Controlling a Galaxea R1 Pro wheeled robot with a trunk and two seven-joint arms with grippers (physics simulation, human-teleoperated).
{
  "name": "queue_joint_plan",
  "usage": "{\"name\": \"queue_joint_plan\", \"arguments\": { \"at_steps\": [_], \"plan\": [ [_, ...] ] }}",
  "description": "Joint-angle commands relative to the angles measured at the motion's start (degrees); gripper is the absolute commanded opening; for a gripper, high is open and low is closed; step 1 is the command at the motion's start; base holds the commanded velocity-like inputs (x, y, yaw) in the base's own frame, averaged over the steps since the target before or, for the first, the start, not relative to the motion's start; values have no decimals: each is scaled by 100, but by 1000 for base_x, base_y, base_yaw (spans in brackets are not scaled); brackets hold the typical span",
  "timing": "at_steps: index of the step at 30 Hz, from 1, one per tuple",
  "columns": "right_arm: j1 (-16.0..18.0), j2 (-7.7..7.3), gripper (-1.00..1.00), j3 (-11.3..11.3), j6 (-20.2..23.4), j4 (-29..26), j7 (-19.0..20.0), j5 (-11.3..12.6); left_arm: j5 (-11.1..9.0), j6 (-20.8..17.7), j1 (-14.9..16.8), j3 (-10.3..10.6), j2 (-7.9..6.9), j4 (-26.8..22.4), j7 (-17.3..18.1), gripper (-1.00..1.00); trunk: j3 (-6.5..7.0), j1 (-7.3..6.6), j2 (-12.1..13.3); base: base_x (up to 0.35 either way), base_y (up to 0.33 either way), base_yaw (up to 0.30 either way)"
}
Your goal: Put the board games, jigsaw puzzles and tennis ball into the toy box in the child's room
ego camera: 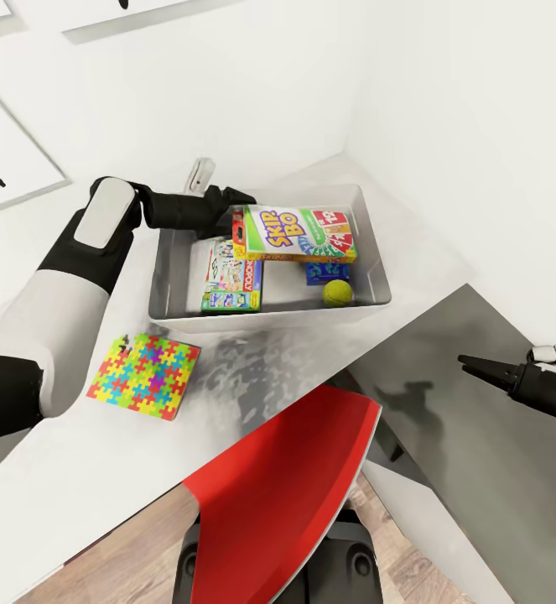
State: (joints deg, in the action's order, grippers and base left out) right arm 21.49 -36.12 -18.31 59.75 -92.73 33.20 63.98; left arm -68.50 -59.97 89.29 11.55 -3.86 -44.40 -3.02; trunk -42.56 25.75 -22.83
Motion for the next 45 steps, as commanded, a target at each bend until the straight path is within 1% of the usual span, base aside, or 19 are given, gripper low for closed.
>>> {"name": "queue_joint_plan", "arguments": {
  "at_steps": [1,4,8,9,10,11,16,24,27,29,32,40,42,43,45],
  "plan": [
    [4,-1,100,-4,25,0,40,-35,-58,-3,14,22,-10,-1,-32,100,-7,3,-9,0,0,0],
    [4,-1,100,-1,25,0,38,-35,-165,-3,50,47,-47,0,-36,100,-7,3,-9,0,0,0],
    [4,-1,100,1,25,0,38,-35,-357,-3,118,160,-143,-1,-47,100,-7,3,-9,0,0,0],
    [4,-1,100,1,25,0,38,-35,-357,-3,118,160,-143,-1,-47,100,-7,3,-9,0,0,0],
    [4,-1,100,2,25,0,39,-35,-441,-3,160,223,-185,0,-51,100,-7,3,-9,0,0,0],
    [4,-1,100,2,25,0,39,-35,-441,-3,160,223,-185,0,-51,100,-7,3,-9,0,0,0],
    [4,-1,100,2,25,1,38,-35,-564,-3,228,307,-239,1,-119,100,-7,3,-9,0,0,0],
    [4,-1,100,2,25,1,37,-35,-663,-3,403,347,-232,30,-224,100,-7,3,-9,0,0,0],
    [4,-1,100,2,25,0,37,-35,-769,-3,448,355,-231,38,-237,100,-7,3,-9,0,0,0],
    [4,-1,100,2,25,0,37,-35,-854,-3,466,360,-230,40,-244,100,-7,3,-9,0,0,0],
    [4,-1,100,-1,25,0,37,-35,-912,-3,475,365,-227,41,-249,100,-7,3,-9,0,0,0],
    [4,-1,100,-6,25,0,37,-35,-1021,-3,487,364,-195,18,-251,100,-7,3,-9,0,0,0],
    [4,-1,100,-9,25,0,37,-35,-1124,-3,486,363,-180,-17,-251,100,-7,3,-9,0,0,0],
    [4,-1,100,-9,25,0,37,-35,-1124,-3,486,363,-180,-17,-251,100,-7,3,-9,0,0,0],
    [4,-1,100,-13,25,0,37,-35,-1255,-3,485,365,-166,-83,-252,100,-7,3,-9,-3,0,0]
  ]
}}
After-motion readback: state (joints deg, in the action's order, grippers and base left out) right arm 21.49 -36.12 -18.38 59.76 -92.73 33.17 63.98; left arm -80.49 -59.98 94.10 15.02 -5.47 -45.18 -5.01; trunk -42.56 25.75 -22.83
